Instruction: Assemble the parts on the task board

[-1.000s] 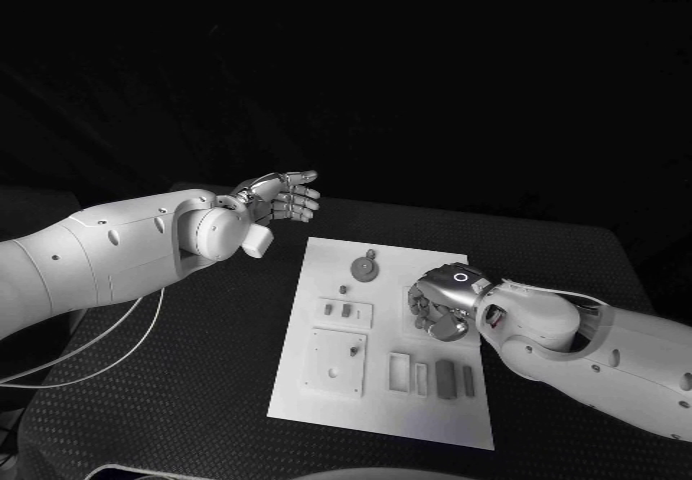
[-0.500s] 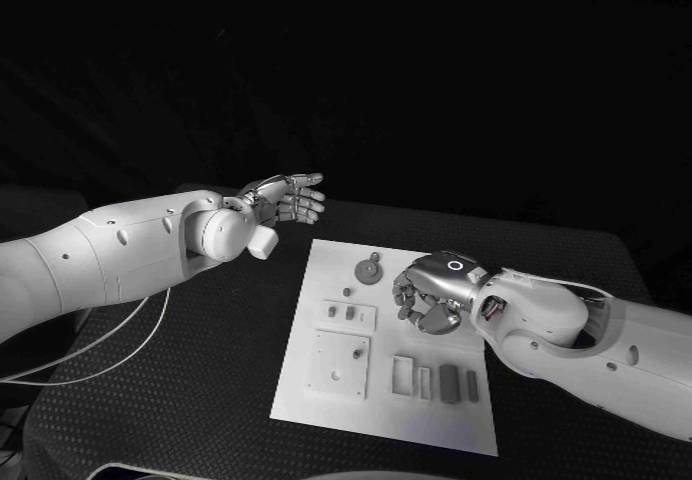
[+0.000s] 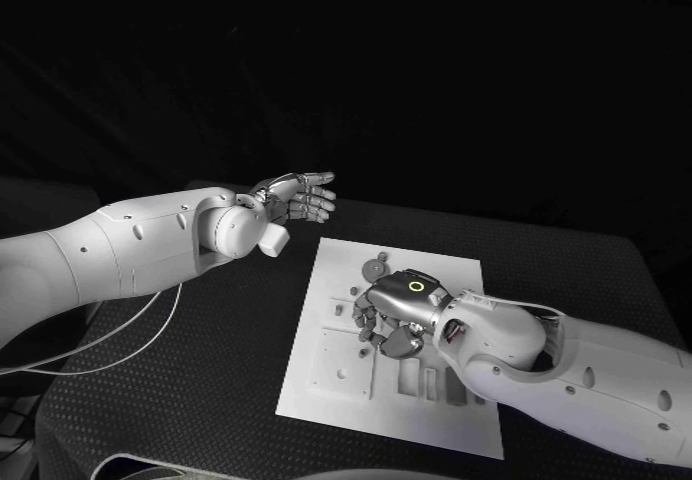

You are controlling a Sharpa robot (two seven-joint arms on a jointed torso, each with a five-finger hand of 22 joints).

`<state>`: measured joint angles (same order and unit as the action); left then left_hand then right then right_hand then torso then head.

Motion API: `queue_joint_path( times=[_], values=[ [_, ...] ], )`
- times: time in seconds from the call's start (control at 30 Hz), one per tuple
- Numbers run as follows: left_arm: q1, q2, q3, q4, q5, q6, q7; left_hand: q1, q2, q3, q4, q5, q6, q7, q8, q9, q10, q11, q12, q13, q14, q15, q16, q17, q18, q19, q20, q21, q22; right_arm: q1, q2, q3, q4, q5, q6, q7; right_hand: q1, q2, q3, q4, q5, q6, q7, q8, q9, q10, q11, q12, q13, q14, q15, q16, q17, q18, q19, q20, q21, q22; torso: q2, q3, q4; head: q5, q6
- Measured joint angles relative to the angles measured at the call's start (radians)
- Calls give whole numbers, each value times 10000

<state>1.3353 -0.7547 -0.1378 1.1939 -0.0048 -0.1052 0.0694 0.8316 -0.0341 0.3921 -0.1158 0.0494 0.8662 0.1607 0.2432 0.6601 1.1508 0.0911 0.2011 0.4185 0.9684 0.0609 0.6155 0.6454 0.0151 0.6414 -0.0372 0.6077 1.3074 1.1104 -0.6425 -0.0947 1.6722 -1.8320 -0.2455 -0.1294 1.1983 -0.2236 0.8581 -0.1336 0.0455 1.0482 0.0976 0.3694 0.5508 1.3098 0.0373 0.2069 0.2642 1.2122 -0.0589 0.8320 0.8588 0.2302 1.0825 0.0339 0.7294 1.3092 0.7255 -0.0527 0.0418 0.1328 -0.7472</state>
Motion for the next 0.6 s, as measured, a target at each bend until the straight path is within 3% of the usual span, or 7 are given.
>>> queue_joint_path(
  times=[0.2, 0.47, 0.6],
  values=[
    [0, 47, 0, -7, -1, 4, -2, 0, 0, -11, 11, 0, 0, 0, 0, 0, 0, 0, 0, 0, 0, 0, 0, 0, 0, 0, 0, -40, 0, -380, 476, -118, -177, -141, -30, 19, 0, 0, -1, 0, -1, -4, -3, 21, 0, -1, 0, 5, 0, 14, 14, 0, 0, 0, 0, 1, 0, -1, -2, 1, 4, 176, -80],
    [0, 123, 1, -7, -3, 15, -7, 0, 0, -11, 11, 0, 0, 0, 0, 1, 0, 0, 35, 0, 0, 0, 0, 0, 0, 0, 0, -40, -1, -591, 847, -200, -421, -327, -37, 39, 0, 0, 14, 41, -30, -11, -5, 21, 18, -3, 1, 62, 0, 15, 17, 6, -5, -1, 52, -19, -5, -1, -3, 1, 10, 273, -159],
    [1, 198, 1, -9, -4, 22, -10, 0, 0, -11, 10, 0, 0, 0, 0, 1, 0, 0, 35, 0, 0, 0, 0, 0, 0, 0, 0, -40, -1, -767, 1021, -318, -659, -411, -39, 59, 35, -35, 13, 41, -32, -9, -7, 21, 31, -3, 1, 62, 0, 15, 18, 8, -10, -7, 52, -19, 27, -3, -3, 1, 10, 333, -181]
  ],
)
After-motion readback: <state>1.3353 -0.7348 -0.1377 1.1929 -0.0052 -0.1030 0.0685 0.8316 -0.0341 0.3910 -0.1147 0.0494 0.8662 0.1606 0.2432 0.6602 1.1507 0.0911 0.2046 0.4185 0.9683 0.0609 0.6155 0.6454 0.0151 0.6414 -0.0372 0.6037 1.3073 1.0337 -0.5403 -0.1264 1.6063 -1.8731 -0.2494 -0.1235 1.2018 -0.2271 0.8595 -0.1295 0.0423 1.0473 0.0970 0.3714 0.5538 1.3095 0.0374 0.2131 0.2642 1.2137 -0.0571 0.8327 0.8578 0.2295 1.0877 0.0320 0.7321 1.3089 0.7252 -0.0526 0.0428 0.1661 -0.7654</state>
